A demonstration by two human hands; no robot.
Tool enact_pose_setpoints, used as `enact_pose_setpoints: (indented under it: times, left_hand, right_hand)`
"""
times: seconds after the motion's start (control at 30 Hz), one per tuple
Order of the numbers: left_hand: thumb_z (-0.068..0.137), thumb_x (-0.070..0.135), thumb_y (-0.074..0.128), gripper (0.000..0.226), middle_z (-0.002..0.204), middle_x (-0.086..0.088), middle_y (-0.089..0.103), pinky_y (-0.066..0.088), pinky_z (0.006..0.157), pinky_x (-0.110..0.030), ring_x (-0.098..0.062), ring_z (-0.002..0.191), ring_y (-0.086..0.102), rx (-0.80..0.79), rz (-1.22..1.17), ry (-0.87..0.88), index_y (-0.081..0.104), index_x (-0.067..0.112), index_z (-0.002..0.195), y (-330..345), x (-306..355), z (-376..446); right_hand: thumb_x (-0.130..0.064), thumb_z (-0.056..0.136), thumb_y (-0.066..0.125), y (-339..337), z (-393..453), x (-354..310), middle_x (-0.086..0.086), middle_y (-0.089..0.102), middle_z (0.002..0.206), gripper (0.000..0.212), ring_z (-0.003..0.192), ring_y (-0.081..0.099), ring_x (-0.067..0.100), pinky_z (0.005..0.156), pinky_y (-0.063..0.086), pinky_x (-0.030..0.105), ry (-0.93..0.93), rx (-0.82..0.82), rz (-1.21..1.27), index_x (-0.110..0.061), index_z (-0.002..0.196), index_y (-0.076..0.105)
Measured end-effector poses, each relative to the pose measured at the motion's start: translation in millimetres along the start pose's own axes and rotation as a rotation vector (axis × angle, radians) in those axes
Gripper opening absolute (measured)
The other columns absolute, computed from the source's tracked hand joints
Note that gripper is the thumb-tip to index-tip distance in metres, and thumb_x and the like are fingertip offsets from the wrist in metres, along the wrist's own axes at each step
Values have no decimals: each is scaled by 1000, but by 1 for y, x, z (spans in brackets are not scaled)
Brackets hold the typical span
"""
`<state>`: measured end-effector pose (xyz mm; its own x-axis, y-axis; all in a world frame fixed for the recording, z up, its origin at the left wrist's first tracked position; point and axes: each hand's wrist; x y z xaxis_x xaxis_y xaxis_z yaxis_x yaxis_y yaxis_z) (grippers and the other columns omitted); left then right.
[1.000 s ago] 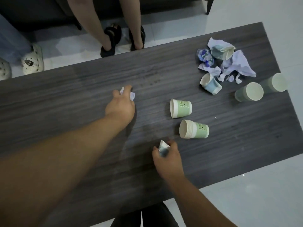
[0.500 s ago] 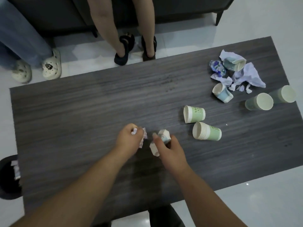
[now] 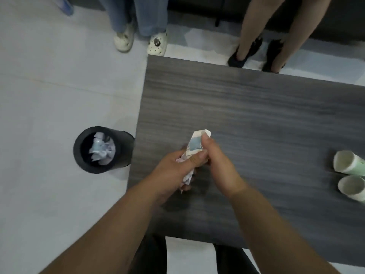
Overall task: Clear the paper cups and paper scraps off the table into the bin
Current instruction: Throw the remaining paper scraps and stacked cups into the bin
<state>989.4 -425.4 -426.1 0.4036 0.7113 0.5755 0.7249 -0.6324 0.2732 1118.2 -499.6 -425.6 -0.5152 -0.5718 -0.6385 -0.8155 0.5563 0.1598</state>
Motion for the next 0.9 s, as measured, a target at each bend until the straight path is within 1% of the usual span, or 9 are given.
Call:
enact_pose_setpoints:
  times: [0.1,0.23,0.3,0.37,0.43,0.53,0.67,0.8,0.9]
  left_hand:
    - [78,62,85,40,74,-6,56,42,54,-31,-17,61,50,77,-116,-12,81,27,97,-79,2,-23]
    - [81,68,79,44,68,5,67,49,52,-28,-12,58,61,440,30,25,78,30,102,-188,-5,-36]
    - [87,64,77,34,64,14,70,47,45,-19,-3,50,63,680,123,32,76,31,95,-246,-17,-31]
    - [90,62,74,32,72,14,75,48,46,-17,-2,60,71,817,247,4,73,30,91,-303,-33,-18]
    - [91,60,73,35,84,6,77,52,60,-25,-16,80,76,846,377,-70,72,25,92,-351,-54,6]
    - [94,59,69,39,104,-2,76,52,75,-34,-28,98,72,810,573,-227,72,24,110,-403,-90,61]
    - [95,60,64,59,130,-11,71,52,91,-38,-36,116,67,664,772,-394,63,18,137,-430,-122,143]
    - [85,64,66,92,156,-18,51,43,119,-53,-46,143,49,694,651,-447,36,24,163,-438,-144,203]
    - [97,57,60,88,169,-17,38,33,126,-54,-47,153,38,703,574,-488,24,23,169,-441,-162,231]
  right_hand:
    - [-71,99,45,64,19,-4,9,81,101,71,90,76,23,71,59,26,63,-75,-19,-9,114,76]
    - [-61,102,54,95,76,5,15,76,115,49,107,70,35,91,53,38,110,252,-900,-15,101,70]
    - [-73,94,57,99,97,10,21,73,128,67,112,69,40,101,55,44,233,223,-1133,-11,115,73]
    - [-91,75,61,108,111,13,24,67,138,103,124,64,44,109,52,47,293,244,-1218,-7,133,68]
    - [-103,50,59,111,118,17,23,71,128,125,120,65,43,105,54,47,272,277,-1262,-6,129,69]
    - [-116,28,44,107,124,25,13,76,99,127,97,70,37,90,60,47,240,304,-1300,-17,102,73]
    - [-116,35,47,106,121,38,9,70,112,126,102,66,35,87,60,53,221,359,-1274,-20,115,64]
    - [-115,42,44,108,121,41,10,65,128,131,116,63,36,97,58,56,203,409,-1320,-20,131,57]
    - [-110,49,47,105,122,42,13,61,127,125,118,59,36,100,56,52,236,398,-1335,-13,128,56]
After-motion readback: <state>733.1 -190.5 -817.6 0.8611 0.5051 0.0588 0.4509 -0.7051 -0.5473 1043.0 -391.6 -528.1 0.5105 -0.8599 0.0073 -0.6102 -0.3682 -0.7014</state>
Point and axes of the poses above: each hand's wrist, its own z-axis towards the middle knuckle, its own y-axis out of the palm, x = y × z
